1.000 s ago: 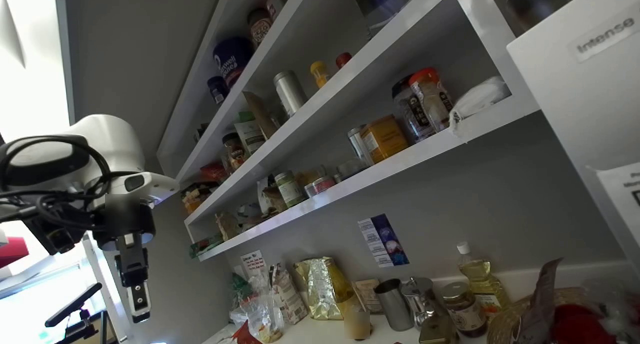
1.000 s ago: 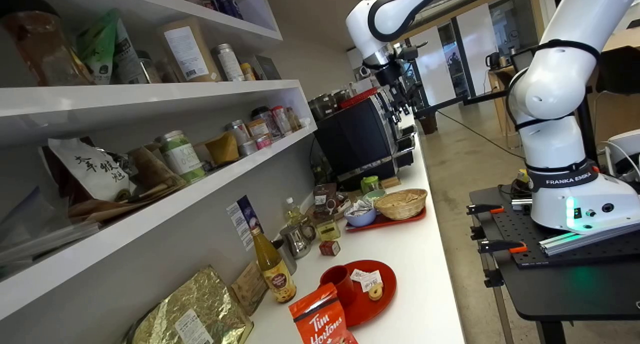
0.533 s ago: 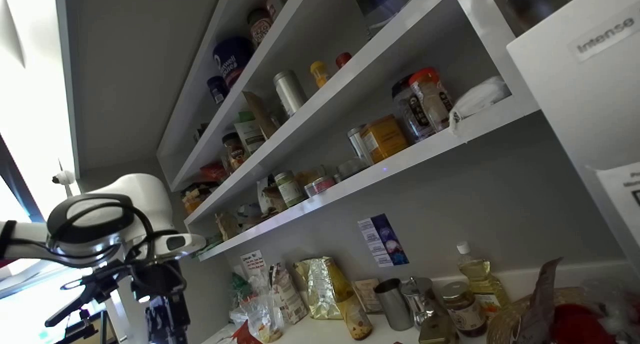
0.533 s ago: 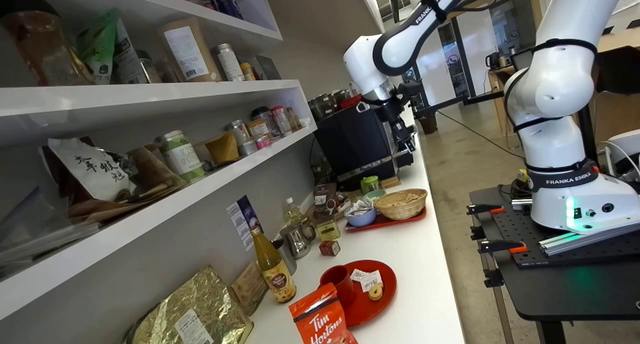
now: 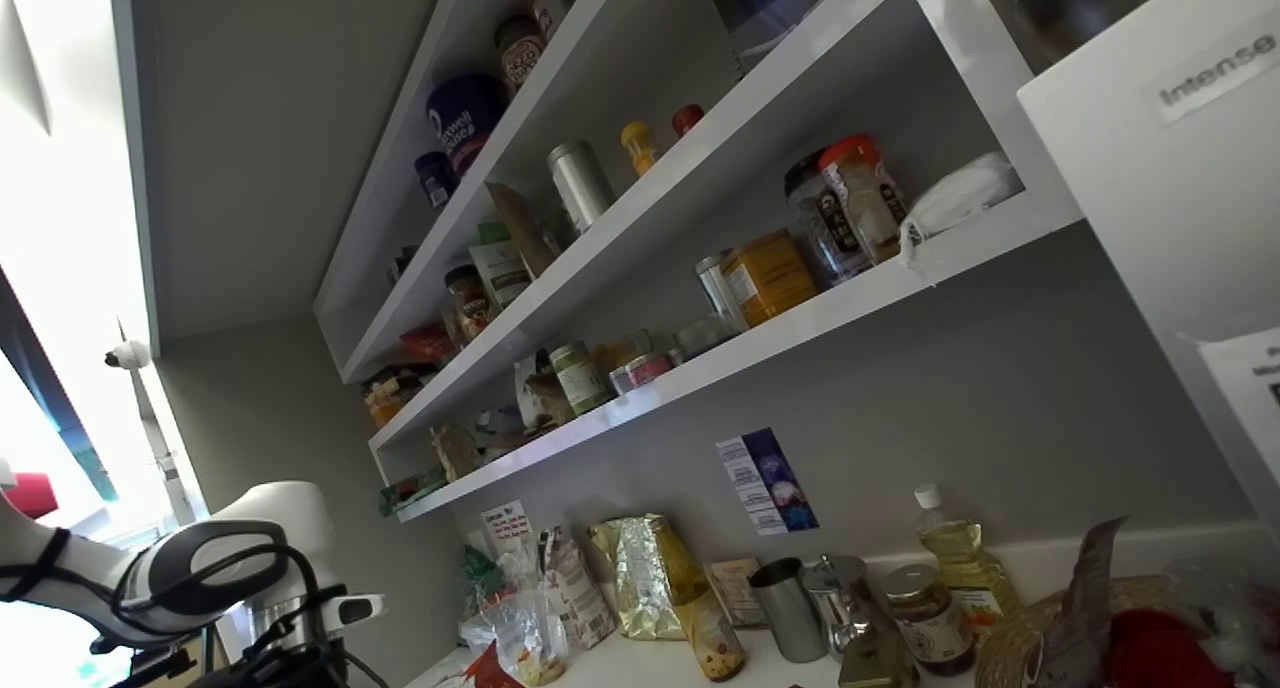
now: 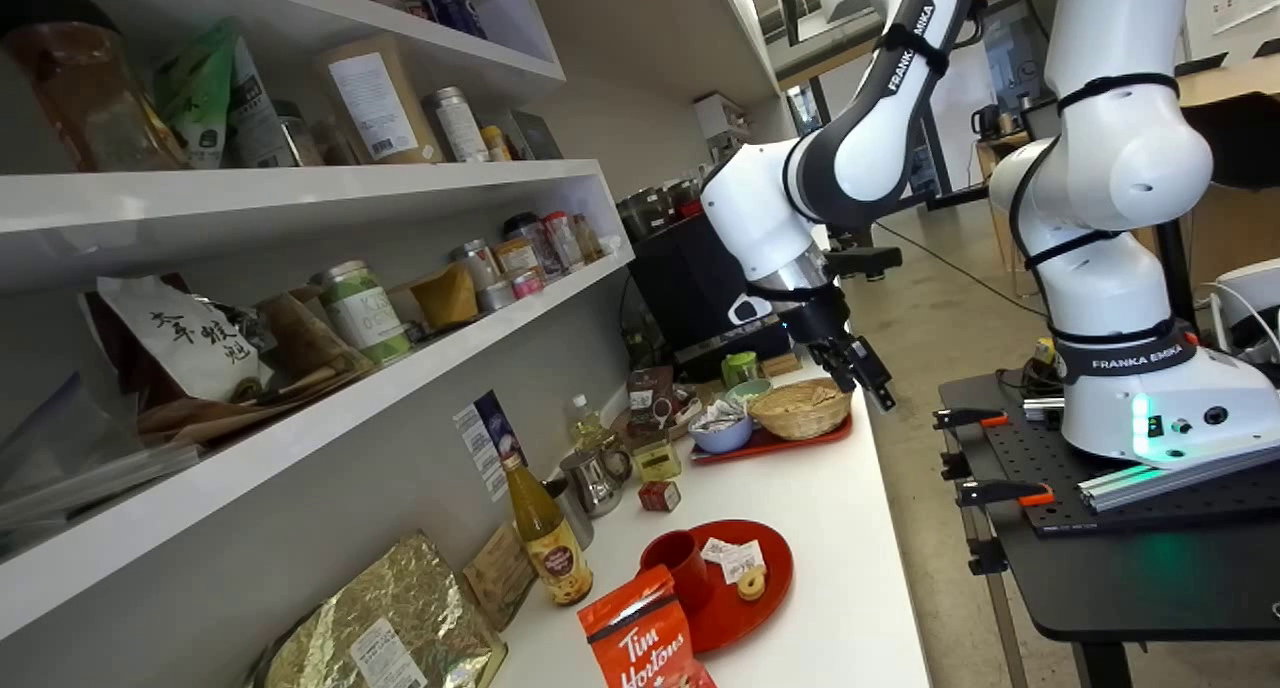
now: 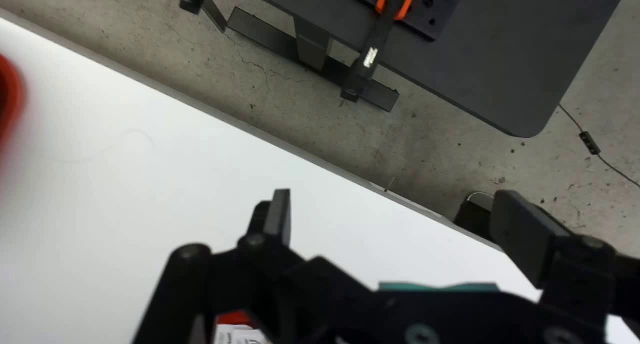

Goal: Pick up the orange packet and put it on the bottom shelf

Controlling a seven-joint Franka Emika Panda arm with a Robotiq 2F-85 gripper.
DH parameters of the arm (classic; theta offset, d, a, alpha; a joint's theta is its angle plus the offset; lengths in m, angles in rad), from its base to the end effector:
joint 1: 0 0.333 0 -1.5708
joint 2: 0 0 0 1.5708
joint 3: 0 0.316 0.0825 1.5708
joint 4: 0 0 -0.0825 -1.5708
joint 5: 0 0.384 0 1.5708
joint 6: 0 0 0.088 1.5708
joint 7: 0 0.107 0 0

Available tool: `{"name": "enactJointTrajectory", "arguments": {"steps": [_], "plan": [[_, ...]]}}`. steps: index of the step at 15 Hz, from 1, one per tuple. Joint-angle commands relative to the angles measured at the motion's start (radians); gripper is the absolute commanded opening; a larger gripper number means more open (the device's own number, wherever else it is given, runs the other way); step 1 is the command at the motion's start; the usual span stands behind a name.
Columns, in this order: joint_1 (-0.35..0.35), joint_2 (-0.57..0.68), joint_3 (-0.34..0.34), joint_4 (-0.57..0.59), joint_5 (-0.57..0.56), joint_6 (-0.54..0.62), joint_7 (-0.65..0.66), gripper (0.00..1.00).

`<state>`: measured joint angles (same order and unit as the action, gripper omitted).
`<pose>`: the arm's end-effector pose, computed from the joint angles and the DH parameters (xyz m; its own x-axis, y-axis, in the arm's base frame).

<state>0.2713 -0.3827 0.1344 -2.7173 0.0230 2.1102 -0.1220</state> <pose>0.3271 0.1376 0.3259 0.8557 0.4648 -0.2272 0.4785 -0.8781 0.0059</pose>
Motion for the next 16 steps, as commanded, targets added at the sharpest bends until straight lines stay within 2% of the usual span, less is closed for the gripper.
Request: {"name": "enactJointTrajectory", "arguments": {"steps": [1, 5, 11, 13, 16], "plan": [[0.024, 0.135, 0.054, 0.050, 0.002, 0.099, -0.010, 1.00], [-0.002, 0.238, 0.086, 0.102, -0.070, 0.207, 0.034, 1.00], [-0.026, 0.347, 0.112, 0.158, -0.236, 0.466, 0.189, 1.00], [-0.025, 0.389, 0.114, 0.184, -0.280, 0.518, 0.238, 1.00], [-0.008, 0.451, 0.119, 0.221, -0.288, 0.567, 0.283, 1.00]]}}
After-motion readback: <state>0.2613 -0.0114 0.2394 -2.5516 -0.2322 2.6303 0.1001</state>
